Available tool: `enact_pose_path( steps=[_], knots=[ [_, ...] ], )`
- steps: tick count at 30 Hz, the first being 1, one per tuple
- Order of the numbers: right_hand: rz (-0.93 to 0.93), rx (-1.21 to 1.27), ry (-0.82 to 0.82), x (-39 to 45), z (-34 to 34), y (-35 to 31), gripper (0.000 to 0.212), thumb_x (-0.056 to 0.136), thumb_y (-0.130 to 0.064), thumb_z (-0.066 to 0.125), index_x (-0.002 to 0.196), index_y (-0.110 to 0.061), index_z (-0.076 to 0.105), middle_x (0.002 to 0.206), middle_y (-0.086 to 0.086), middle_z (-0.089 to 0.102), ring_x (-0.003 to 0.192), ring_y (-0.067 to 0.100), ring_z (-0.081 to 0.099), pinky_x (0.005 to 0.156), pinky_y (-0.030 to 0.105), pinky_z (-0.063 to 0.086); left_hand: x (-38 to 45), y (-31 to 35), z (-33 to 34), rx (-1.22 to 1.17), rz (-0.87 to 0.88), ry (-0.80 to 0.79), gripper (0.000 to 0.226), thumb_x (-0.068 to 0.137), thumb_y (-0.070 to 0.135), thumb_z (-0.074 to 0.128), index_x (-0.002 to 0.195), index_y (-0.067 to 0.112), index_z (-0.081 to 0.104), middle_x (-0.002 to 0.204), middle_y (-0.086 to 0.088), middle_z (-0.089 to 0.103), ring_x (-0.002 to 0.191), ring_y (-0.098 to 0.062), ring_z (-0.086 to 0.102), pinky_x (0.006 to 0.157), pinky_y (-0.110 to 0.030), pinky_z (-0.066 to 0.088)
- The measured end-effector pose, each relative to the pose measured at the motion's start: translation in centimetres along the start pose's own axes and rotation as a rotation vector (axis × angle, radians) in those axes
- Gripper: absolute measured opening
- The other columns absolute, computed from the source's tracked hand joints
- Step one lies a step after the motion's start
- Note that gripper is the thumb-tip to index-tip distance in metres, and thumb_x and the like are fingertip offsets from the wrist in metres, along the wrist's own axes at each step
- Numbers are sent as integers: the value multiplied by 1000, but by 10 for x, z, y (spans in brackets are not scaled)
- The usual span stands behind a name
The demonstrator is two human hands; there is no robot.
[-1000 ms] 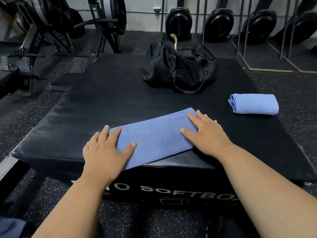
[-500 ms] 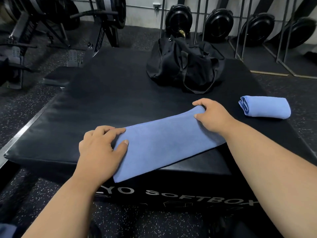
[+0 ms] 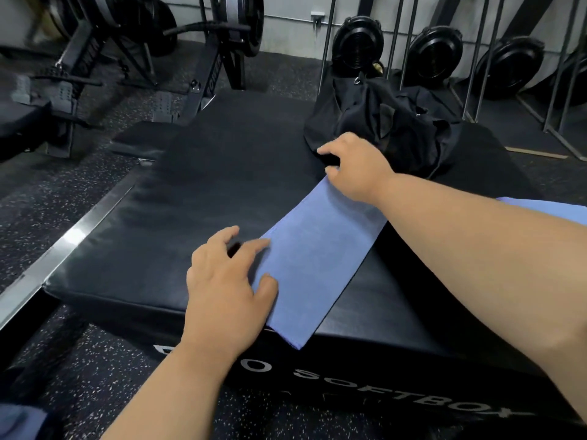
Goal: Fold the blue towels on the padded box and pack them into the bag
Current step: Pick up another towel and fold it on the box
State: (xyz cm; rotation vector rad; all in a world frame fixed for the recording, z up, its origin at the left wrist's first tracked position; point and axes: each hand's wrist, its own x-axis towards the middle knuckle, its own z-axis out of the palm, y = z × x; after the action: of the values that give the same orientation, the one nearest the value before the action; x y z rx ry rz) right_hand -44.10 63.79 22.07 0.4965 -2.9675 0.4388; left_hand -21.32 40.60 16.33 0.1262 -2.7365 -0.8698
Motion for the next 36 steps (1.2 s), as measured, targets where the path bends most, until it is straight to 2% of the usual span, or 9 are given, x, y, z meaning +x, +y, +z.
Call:
enact_pose_path(
  steps=[4,10,13,16,20,24,30,33,36],
  knots=[
    [53,-37,-265,-20,35,4,77,90,-77,29,160,-44,35,172,2,24,160,26,19,129,53,15,2,-6,4,71,39,-39,52,87,51,51,133,38,71,155,1,51,139,-25,40,112,-45,34],
    [13,-165,-270,-17,38,3,74,101,-74,25,167,-42,14,177,5,5,162,32,2,130,56,2,-1,-11,0,107,42,-88,60,90,56,50,144,35,63,164,-4,41,148,-26,32,119,-44,29],
    [-46,-210,-99,-36,35,-9,76,100,-72,20,167,-36,21,176,8,10,162,32,7,130,54,3,0,-15,-4,140,55,-98,64,87,62,49,145,38,62,165,-6,41,151,-30,34,125,-48,26],
    [-58,-141,49,-74,38,-37,77,99,-66,24,165,-27,30,173,11,21,158,34,20,129,55,12,1,-17,-11,157,27,-215,70,88,74,47,153,49,47,172,3,26,159,-23,14,130,-49,8],
    [-104,-91,-207,-132,49,-72,78,102,-68,32,168,-32,14,177,2,-4,163,26,-2,131,50,0,1,-25,-23,105,38,-271,70,90,72,57,155,51,43,174,6,19,162,-19,5,131,-47,1],
    [-236,-138,-309,-174,47,-97,90,92,-80,15,168,-33,2,177,-2,-4,163,24,-6,131,49,-5,0,-29,-30,51,15,-279,69,91,69,47,155,45,47,173,6,25,162,-20,9,130,-42,0],
    [-421,-115,-358,-221,48,-121,97,94,-80,34,169,-27,3,177,0,-4,163,24,-7,130,48,-7,1,-36,-38,18,-15,-258,49,106,42,50,154,32,52,171,4,31,161,-21,14,130,-36,10],
    [-464,-86,-312,-238,55,-121,95,94,-68,53,169,-30,8,177,1,-2,163,23,-6,129,45,-9,-1,-41,-35,-11,26,-217,50,106,35,52,156,36,48,168,1,37,160,-22,20,130,-40,15],
    [-488,-135,-191,-246,67,-117,96,90,-48,66,168,-26,15,176,3,10,162,28,11,130,47,5,-3,-44,-35,-52,60,-186,46,106,26,53,149,41,56,163,0,44,155,-22,29,127,-40,23]
  ],
)
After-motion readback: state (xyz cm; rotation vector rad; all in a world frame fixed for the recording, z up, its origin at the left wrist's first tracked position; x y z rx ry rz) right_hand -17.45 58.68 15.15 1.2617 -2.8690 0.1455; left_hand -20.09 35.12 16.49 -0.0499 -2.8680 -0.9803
